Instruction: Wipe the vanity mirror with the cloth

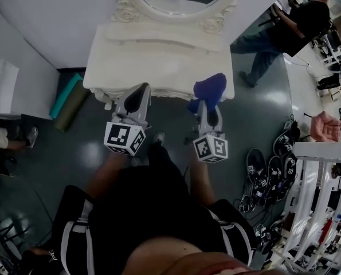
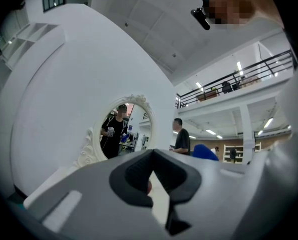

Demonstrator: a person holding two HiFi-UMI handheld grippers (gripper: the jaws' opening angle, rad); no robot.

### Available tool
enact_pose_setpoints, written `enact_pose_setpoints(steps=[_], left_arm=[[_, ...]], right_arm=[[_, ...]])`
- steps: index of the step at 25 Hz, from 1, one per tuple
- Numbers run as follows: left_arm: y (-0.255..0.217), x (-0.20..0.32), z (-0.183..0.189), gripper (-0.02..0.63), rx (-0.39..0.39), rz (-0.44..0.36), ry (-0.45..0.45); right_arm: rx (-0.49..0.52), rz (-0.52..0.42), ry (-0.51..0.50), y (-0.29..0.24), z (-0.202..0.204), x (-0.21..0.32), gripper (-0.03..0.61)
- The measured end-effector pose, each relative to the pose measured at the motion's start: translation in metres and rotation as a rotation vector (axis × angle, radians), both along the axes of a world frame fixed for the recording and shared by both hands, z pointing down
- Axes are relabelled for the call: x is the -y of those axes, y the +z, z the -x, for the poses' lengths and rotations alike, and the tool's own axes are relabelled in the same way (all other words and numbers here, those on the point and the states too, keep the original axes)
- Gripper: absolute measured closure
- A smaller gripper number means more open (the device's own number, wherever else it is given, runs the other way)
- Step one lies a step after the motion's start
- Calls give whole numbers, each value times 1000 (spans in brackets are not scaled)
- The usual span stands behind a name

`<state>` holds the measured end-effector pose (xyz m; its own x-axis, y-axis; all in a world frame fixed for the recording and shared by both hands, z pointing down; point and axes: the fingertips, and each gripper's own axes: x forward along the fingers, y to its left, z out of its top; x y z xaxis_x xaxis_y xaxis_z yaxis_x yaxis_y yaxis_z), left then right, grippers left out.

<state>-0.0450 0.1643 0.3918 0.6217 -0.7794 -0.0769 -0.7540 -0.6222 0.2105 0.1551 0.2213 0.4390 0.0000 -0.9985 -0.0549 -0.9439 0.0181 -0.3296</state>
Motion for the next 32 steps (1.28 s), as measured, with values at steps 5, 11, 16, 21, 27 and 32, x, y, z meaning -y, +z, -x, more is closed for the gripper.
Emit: enact_pose_setpoints(steps=[5,11,16,21,27,32], left_arm=[[-7,38,-39,604,-6,-3,-8],[-19,82,-64,604,-9,-11,-46],[-25,109,-63,604,2,-7,-91],[-25,136,-61,604,14,1,-79],[-25,188,-49,604,26,-6,-74],[-24,243,-37,604,31,5,-55]], right_arm=[[-1,-8,-19,-6,-33,38,502],[-6,-25,-47,-14,-63,88,501],[12,-23,-62,-15,-71,123,502],[14,-9,-69,-12,-68,158,502],[1,-30,-6,-23,-69,204,502],[13,-25,65,-22,-70,254,502]])
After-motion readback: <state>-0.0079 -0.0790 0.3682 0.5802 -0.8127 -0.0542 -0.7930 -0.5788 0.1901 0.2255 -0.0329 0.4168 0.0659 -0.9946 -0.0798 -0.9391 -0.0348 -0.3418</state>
